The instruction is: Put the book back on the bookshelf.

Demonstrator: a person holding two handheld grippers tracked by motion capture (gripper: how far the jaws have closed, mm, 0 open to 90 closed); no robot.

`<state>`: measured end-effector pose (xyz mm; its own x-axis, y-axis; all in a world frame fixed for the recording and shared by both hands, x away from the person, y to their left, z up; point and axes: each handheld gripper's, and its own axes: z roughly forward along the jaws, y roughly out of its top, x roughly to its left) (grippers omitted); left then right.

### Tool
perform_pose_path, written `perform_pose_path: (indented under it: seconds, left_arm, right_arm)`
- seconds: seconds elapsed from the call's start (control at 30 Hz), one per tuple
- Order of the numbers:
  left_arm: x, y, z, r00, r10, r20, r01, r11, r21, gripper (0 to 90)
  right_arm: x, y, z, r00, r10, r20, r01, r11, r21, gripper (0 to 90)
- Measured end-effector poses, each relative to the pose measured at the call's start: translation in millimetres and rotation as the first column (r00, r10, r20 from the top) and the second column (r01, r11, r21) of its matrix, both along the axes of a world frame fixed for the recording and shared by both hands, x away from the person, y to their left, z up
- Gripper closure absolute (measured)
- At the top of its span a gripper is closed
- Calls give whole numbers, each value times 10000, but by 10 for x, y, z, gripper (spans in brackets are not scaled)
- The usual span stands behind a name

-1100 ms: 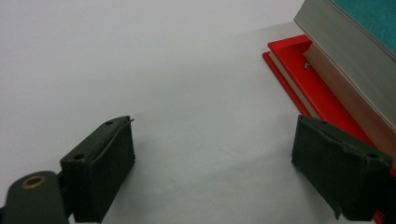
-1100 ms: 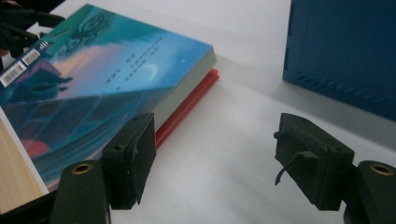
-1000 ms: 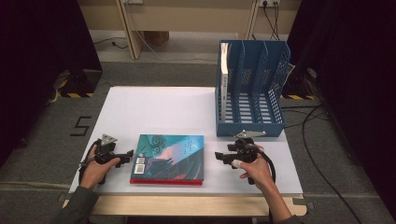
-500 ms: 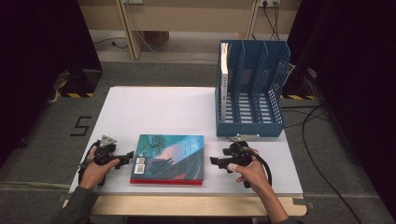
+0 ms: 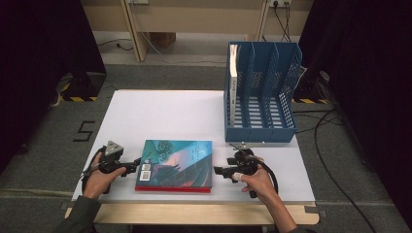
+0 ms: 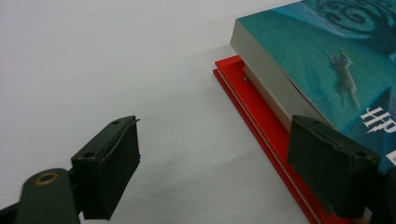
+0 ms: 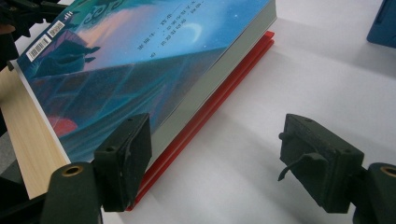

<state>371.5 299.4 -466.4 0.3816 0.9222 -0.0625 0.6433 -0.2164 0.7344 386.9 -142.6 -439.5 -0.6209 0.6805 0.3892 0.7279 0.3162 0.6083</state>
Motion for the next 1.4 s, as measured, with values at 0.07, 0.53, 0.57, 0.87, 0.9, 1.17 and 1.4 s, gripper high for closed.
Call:
perform_pose_path:
  seconds: [0.07, 0.53, 0.57, 0.87, 0.9, 1.17, 1.4]
  left_arm:
    - [-8, -5, 3, 10000, -79, -54, 79, 9999, -115, 207]
    - [-76, -97, 73, 9989, -467, -36, 467, 9989, 56, 484]
    - [-76, -97, 73, 9989, -467, -36, 467, 9989, 56, 496]
    - [-105, -131, 110, 9991, -410, 86, 410, 9992, 40, 540]
    - [-104, -132, 110, 9990, -447, 78, 445, 9989, 158, 543]
    - [-117, -156, 129, 9987, -494, 128, 491, 9985, 250, 583]
    - [-120, -36, 148, 9989, -462, -85, 466, 9978, 480, 246]
  right_arm:
    - [-1, 11, -7, 10000, 11, -46, -11, 10000, 32, 257]
    - [37, 6, -24, 9999, -92, -133, 94, 9999, 130, 260]
    - [39, 7, -27, 9998, -102, -149, 104, 9999, 136, 260]
    - [60, -2, -51, 9993, -255, -278, 261, 9995, 199, 260]
    - [60, 1, -52, 9992, -253, -300, 260, 9994, 234, 260]
    - [63, 51, -80, 9987, -84, -496, 107, 9989, 464, 261]
    - [49, 58, -72, 9991, -49, -426, 66, 9991, 411, 262]
